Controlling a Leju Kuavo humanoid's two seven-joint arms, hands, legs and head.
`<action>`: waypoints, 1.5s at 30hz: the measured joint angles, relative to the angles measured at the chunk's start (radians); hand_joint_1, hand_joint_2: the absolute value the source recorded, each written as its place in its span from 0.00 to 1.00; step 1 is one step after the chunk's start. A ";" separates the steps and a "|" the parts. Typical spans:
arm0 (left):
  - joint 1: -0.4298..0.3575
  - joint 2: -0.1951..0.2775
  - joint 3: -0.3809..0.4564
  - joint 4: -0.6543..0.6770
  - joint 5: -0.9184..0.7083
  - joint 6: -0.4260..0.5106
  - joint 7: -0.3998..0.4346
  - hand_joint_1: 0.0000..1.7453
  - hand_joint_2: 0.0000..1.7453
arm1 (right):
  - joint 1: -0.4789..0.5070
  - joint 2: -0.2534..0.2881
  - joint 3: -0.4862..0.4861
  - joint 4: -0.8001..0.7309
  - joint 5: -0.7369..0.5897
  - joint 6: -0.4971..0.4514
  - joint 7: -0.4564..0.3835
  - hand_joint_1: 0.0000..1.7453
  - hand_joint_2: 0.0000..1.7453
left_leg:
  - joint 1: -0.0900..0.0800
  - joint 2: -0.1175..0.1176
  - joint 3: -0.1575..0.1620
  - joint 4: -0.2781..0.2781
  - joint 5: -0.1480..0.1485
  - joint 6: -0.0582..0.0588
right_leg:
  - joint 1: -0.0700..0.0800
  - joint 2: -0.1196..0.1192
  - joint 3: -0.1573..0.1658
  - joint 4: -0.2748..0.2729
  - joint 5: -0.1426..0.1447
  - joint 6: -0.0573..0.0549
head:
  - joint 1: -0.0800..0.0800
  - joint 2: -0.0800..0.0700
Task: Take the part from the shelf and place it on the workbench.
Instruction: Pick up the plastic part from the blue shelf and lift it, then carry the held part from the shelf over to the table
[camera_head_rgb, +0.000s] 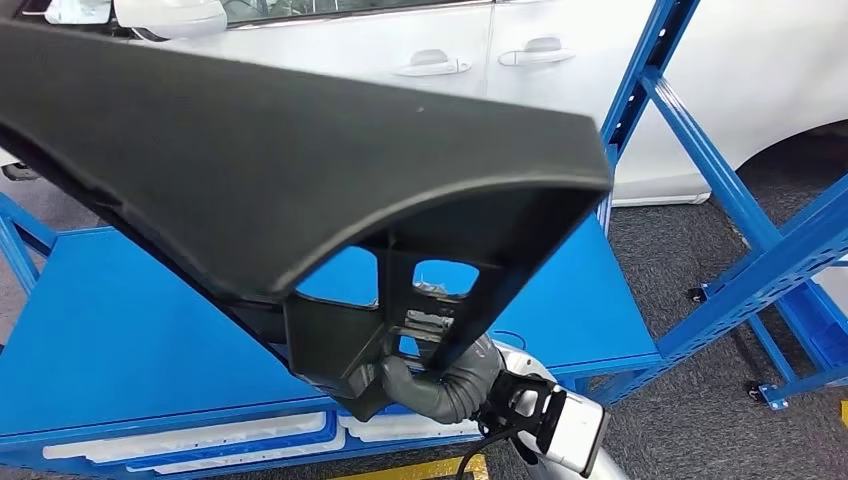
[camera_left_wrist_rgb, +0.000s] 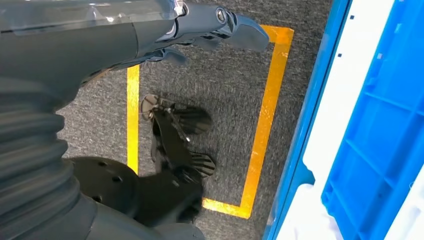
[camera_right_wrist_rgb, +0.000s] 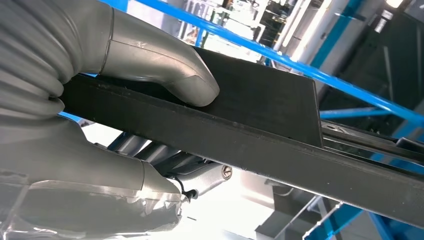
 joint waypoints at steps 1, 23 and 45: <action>-0.001 0.002 0.000 0.000 -0.001 0.004 0.004 0.00 1.00 | -0.001 -0.004 0.013 -0.001 0.002 -0.012 0.000 1.00 1.00 | -0.003 -0.001 0.020 -0.041 0.011 0.005 | 0.001 0.000 -0.002 0.001 0.003 0.005 | 0.000 0.000; 0.020 0.015 0.008 0.000 -0.030 0.072 0.149 0.00 1.00 | 0.000 -0.090 0.010 -0.030 -0.081 0.082 0.000 1.00 1.00 | 0.001 0.004 -0.146 0.051 0.029 -0.005 | -0.010 -0.003 0.074 -0.016 -0.052 0.001 | 0.005 0.000; 0.016 0.029 0.007 0.000 -0.043 0.070 0.155 0.00 1.00 | 0.077 -0.100 -0.047 -0.158 -0.070 0.138 0.000 1.00 1.00 | -0.006 0.016 -0.074 -0.061 0.107 0.043 | -0.014 -0.001 0.011 0.184 -0.072 0.056 | 0.010 0.000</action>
